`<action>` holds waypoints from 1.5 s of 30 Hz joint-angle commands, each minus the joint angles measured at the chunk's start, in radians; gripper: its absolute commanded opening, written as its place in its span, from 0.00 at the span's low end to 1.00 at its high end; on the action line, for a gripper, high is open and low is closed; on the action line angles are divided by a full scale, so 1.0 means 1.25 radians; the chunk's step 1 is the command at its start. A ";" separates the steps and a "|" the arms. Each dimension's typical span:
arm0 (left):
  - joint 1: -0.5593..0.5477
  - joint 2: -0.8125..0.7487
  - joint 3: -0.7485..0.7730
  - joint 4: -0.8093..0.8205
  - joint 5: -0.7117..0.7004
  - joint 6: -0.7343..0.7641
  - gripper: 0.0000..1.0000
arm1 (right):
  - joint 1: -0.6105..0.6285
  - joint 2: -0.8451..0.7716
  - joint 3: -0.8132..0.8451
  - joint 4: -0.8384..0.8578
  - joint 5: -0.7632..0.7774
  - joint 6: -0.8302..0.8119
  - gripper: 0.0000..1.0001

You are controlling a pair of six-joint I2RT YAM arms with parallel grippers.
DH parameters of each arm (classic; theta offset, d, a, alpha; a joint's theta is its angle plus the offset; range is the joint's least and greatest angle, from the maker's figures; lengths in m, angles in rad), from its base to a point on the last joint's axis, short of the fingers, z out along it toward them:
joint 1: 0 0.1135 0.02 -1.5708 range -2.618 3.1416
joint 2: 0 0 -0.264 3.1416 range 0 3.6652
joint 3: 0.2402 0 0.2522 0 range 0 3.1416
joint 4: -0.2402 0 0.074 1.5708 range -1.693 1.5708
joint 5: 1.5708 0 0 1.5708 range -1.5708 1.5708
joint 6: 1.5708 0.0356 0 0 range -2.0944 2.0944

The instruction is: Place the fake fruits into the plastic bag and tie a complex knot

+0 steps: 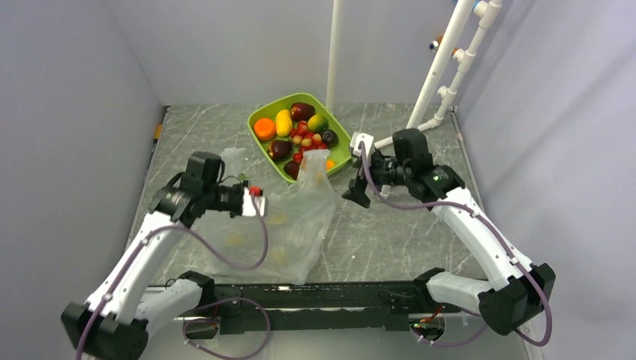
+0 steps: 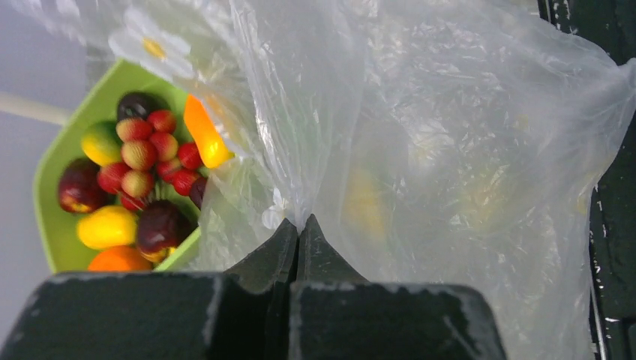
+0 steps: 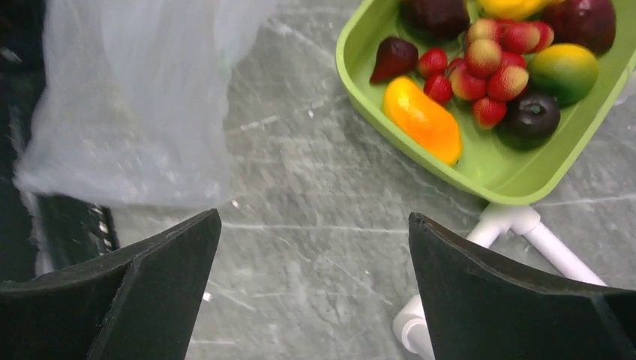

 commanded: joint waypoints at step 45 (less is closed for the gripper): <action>-0.424 -0.514 -0.354 0.229 -0.316 0.194 0.00 | 0.031 0.027 0.170 -0.136 0.086 -0.031 0.99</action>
